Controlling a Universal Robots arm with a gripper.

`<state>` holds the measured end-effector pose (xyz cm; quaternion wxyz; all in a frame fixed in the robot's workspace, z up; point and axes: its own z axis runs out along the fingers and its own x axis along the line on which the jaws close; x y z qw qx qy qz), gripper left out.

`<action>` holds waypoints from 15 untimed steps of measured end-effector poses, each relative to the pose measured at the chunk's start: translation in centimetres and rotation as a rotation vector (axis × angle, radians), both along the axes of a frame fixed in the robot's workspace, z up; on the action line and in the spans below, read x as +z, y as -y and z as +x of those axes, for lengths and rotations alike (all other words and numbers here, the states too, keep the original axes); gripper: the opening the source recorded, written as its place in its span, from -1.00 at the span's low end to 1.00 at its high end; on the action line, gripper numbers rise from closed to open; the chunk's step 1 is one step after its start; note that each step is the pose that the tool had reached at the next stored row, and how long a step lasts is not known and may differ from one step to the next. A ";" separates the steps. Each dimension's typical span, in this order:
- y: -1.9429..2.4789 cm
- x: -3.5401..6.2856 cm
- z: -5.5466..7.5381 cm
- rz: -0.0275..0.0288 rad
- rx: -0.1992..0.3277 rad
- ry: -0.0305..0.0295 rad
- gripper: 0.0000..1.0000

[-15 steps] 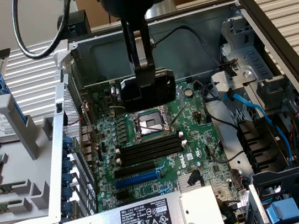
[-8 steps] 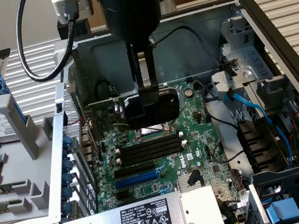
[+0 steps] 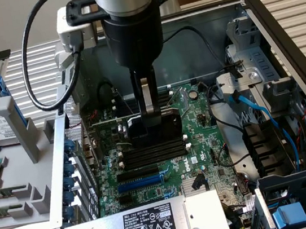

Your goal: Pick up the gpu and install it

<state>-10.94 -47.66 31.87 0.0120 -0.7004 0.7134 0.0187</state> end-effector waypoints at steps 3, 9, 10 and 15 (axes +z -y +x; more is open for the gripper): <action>0.13 -0.12 -0.1 0.0001 0.000 0.0000 -0.47; -0.14 -1.15 -0.5 -0.0026 -0.004 0.0142 -0.47; -0.15 -1.28 -0.6 -0.0082 -0.004 0.0141 -0.47; -0.10 -1.75 -0.9 -0.0136 -0.004 0.0143 -0.47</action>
